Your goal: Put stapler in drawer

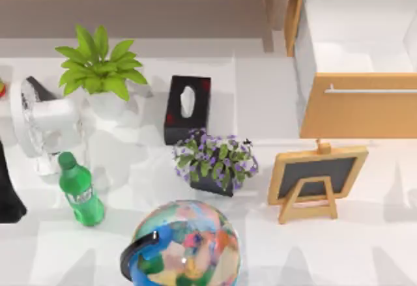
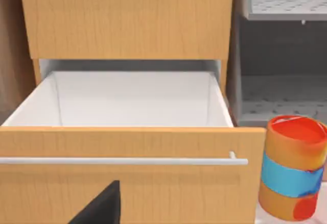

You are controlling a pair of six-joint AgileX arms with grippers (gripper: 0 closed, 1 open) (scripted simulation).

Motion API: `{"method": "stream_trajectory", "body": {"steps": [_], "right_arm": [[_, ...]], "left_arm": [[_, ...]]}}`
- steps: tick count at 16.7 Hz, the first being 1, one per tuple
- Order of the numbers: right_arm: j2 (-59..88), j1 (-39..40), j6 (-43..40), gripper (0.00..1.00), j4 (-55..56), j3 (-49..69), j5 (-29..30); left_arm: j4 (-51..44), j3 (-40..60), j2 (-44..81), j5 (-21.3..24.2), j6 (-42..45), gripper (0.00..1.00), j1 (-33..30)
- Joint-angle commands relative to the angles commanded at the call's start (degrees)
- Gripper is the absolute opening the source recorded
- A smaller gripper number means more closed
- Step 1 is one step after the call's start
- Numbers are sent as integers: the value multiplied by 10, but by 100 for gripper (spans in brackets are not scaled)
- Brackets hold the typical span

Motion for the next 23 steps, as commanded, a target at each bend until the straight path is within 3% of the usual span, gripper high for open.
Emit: {"method": "stream_trajectory", "body": {"steps": [6,18,23], "right_arm": [[64,-12,-22,100,-60,47,-1],[604,-101,-163,100,-477,336,-6],[708,-120,-190,100,-571,382,-1]], "left_arm": [[0,0,0,0,0,100,0],[0,0,0,0,0,100,0],[0,0,0,0,0,100,0]]}}
